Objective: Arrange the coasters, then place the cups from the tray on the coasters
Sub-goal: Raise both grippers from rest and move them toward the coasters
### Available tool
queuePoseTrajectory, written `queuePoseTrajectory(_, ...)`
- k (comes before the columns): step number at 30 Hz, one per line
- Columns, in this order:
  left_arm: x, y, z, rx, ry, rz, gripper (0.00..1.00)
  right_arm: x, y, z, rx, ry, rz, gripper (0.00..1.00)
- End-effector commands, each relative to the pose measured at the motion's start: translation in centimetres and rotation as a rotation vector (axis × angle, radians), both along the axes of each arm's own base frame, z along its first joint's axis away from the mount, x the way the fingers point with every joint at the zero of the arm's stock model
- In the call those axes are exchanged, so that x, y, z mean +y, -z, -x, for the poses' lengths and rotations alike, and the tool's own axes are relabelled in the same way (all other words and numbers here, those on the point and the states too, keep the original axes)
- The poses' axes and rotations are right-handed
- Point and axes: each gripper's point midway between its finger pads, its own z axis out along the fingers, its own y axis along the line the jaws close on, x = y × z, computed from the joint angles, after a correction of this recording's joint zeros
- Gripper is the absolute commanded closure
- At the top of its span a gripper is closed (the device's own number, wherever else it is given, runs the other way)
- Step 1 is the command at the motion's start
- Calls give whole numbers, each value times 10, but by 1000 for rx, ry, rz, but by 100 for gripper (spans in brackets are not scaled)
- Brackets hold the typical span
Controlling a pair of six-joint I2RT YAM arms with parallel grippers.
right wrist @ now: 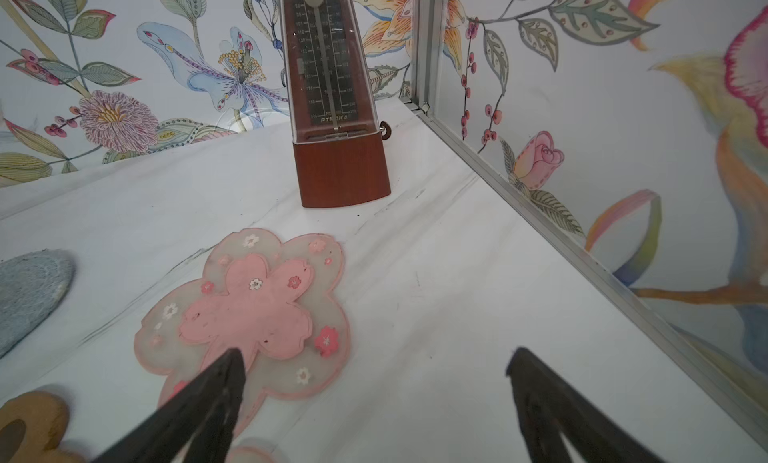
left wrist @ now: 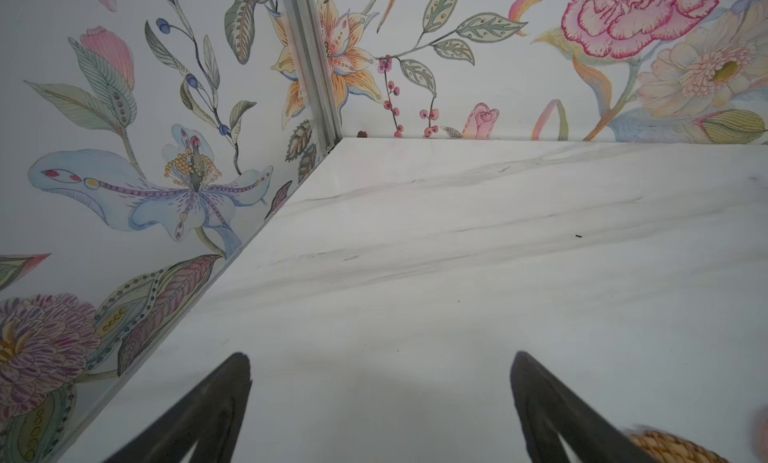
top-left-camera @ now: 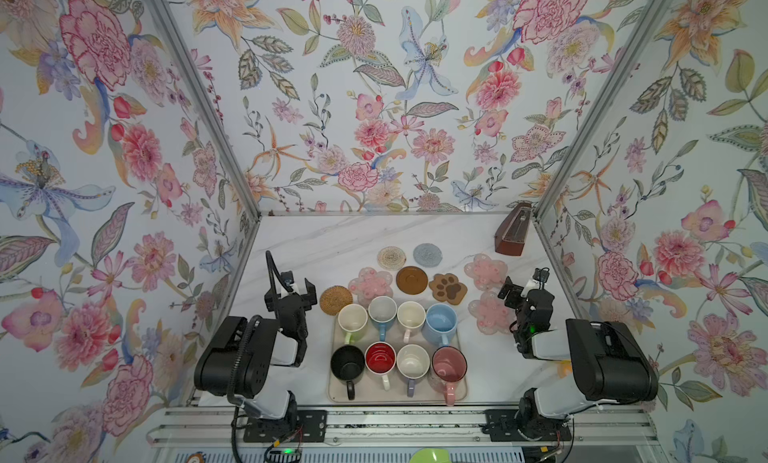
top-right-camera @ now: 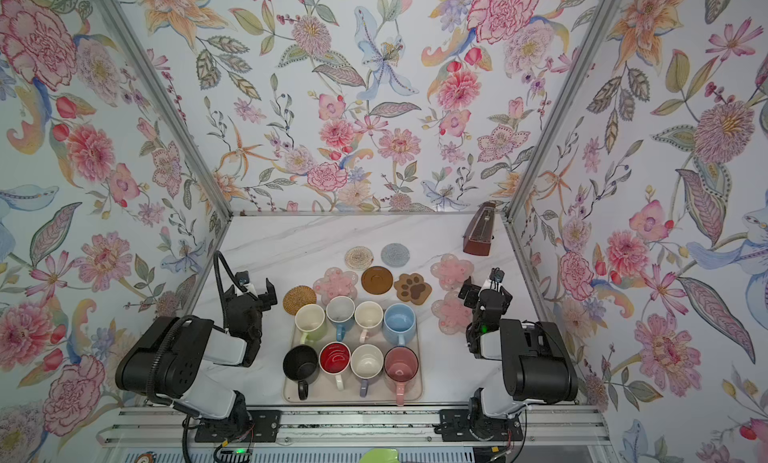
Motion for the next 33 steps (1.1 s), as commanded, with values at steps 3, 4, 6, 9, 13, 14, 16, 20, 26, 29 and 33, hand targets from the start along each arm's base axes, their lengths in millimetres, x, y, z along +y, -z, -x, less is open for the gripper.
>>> queuePoseTrajectory(3,5,-14,-6,-51,-19,-17,1,-4,-12,-7,-41,14,24,1)
queuePoseTrajectory(4,5,-14,-6,-51,-17,-17,1,-4,-12,-7,-42,14,23,1)
queuePoseTrajectory(6,6,-14,-6,-51,-20,-15,1,-4,-11,-7,-38,14,23,1)
queuePoseTrajectory(9,7,-13,-5,-49,-31,-10,1,-4,-12,-7,-39,16,23,1)
queuePoseTrajectory(13,13,-18,-12,-61,-35,17,1,-4,-12,-7,-39,15,24,1)
queuePoseTrajectory(14,13,-18,-12,-61,-35,17,1,-4,-11,-7,-38,14,25,1)
queuePoseTrajectory(16,13,-18,-12,-63,-35,17,1,-4,-12,-7,-39,15,24,1)
queuePoseTrajectory(20,12,-19,-11,-67,-32,18,1,-4,-13,-7,-43,15,23,1)
queuePoseTrajectory(26,5,-37,12,-159,19,8,1,-6,-39,-13,7,13,1,1)
queuePoseTrajectory(29,13,-68,30,-214,-66,2,1,-12,-76,-23,20,57,-56,1)
queuePoseTrajectory(33,32,-132,36,-286,-212,304,1,-6,-90,-36,12,120,-389,1)
